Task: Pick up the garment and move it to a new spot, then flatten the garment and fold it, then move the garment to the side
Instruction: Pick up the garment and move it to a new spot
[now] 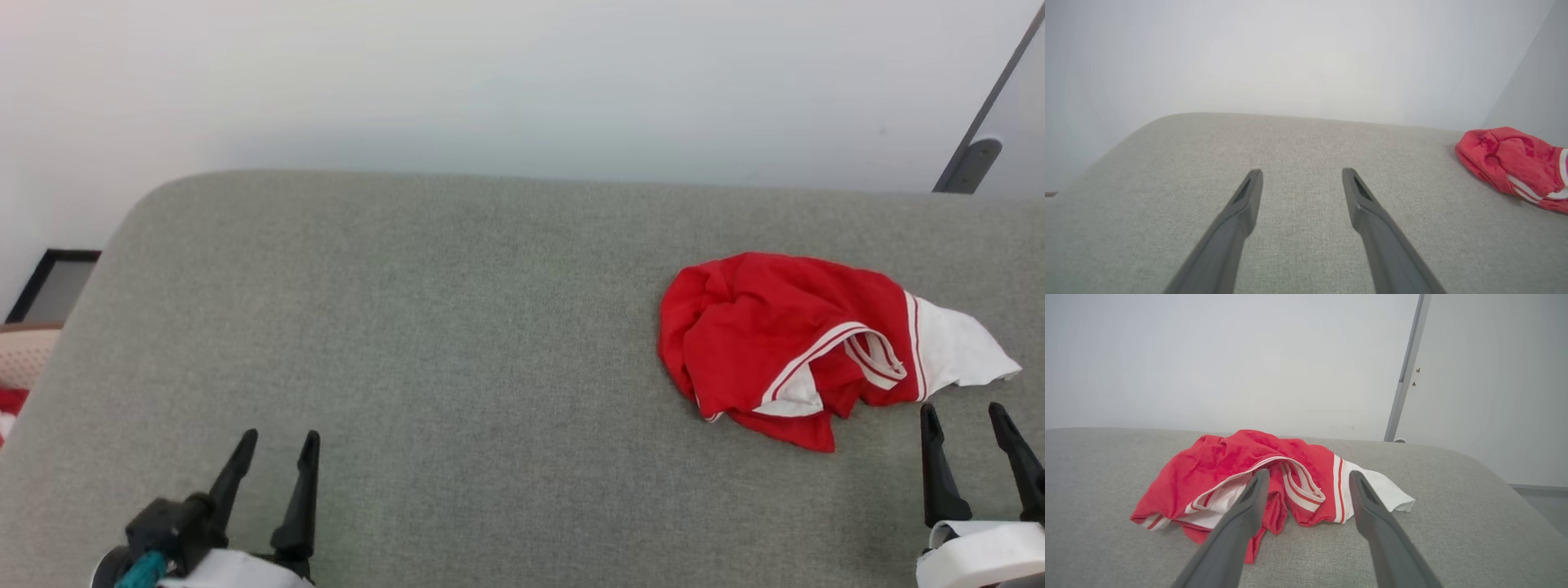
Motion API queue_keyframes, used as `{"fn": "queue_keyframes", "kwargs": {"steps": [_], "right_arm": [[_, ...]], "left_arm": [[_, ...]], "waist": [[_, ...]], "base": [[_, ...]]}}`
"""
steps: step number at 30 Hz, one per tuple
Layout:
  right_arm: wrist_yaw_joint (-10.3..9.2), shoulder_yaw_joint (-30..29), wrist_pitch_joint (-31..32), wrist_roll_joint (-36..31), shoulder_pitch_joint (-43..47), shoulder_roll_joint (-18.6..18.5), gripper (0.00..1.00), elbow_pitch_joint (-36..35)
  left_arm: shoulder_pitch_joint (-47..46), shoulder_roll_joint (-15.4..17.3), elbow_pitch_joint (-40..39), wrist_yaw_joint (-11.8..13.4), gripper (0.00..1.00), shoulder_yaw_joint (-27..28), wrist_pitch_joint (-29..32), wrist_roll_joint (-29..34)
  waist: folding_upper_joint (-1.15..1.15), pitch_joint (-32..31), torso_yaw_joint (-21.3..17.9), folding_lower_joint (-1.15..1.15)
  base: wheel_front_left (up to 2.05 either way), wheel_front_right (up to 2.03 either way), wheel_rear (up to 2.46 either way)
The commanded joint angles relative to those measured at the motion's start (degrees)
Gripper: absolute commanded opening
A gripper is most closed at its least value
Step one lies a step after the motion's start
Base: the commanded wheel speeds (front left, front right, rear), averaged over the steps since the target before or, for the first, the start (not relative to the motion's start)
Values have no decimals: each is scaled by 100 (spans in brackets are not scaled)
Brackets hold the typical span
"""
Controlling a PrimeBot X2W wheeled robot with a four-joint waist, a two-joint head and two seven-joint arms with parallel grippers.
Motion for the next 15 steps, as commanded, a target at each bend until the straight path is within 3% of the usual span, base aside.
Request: {"fn": "queue_keyframes", "kwargs": {"steps": [1, 9, 15], "right_arm": [[-8, -38, -4, 4, 60, -5, 100, -38], [-8, -92, -4, 18, 180, 82, 100, -102], [-8, -78, -4, 11, 223, 118, 100, -101]], "left_arm": [[95, -60, -102, -42, 100, 110, 0, 125], [687, -531, -577, -124, 100, 709, -1, 871], [770, -716, -592, -172, 100, 836, 0, 1013]], "waist": [[0, -114, -43, 0], [0, -245, -151, 0], [0, -199, -159, 0]], "base": [[0, 0, 0], [0, 0, 0], [0, 0, 0]]}}
